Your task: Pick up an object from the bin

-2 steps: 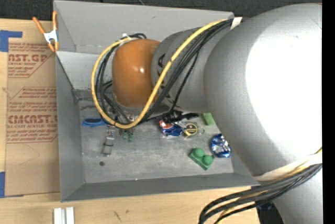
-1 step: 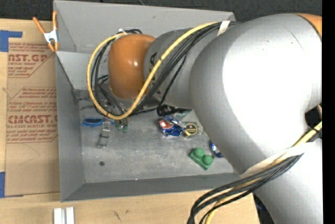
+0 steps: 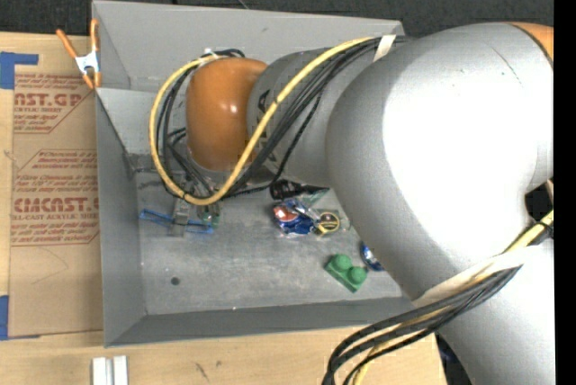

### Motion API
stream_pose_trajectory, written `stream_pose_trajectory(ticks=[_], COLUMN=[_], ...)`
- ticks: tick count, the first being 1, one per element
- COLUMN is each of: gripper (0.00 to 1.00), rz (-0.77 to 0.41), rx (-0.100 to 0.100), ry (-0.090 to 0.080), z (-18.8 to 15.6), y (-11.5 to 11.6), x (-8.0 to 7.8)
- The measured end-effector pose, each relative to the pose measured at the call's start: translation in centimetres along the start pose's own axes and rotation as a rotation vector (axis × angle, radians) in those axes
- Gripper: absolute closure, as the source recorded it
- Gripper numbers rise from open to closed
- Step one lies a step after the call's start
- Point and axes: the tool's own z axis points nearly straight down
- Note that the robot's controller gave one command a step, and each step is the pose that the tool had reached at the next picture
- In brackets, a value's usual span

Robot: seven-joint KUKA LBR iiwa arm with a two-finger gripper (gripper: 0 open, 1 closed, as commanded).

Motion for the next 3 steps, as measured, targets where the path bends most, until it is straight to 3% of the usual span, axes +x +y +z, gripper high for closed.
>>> stream_pose_trajectory(ticks=[1,2,3], gripper=[1.00,1.00,1.00], rz=[-0.020,0.012,-0.061], rx=[-0.004,0.005,-0.003], ry=[-0.007,0.006,-0.006], z=[-12.4,0.9,-15.0], y=[0.4,0.6,-0.2], x=[-1.2,3.6,5.2])
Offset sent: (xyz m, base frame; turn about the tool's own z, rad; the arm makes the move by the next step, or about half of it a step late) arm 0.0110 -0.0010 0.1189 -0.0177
